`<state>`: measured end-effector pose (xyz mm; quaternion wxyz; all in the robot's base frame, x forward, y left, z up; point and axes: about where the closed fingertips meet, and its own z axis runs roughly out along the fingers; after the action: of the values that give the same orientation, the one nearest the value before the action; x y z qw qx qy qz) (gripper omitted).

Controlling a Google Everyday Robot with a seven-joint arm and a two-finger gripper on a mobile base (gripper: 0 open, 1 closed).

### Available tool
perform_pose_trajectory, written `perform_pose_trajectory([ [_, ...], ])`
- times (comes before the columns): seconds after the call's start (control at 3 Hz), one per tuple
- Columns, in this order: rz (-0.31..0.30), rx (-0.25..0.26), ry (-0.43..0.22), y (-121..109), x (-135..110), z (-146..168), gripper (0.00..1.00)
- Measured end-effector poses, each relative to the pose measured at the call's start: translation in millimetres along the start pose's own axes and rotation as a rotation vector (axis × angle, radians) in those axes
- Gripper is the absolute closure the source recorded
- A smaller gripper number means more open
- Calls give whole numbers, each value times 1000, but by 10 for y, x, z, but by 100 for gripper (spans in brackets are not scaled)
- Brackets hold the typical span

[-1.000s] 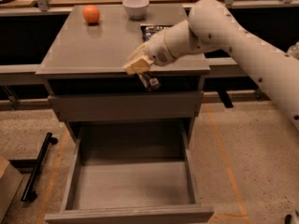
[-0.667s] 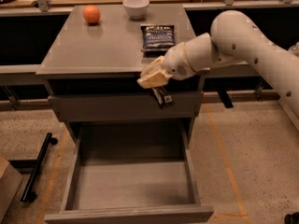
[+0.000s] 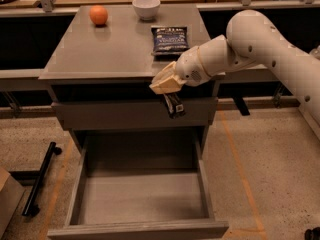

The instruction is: Place rxbar chocolate into middle drawer

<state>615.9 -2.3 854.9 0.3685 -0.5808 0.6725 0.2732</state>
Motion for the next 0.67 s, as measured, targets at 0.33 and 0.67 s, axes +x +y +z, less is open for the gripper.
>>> perform_pose_trajectory([
  [0.33,17,11,28,109,144,-19,100],
  [0.67,52,-31,24,393,567,132,100],
])
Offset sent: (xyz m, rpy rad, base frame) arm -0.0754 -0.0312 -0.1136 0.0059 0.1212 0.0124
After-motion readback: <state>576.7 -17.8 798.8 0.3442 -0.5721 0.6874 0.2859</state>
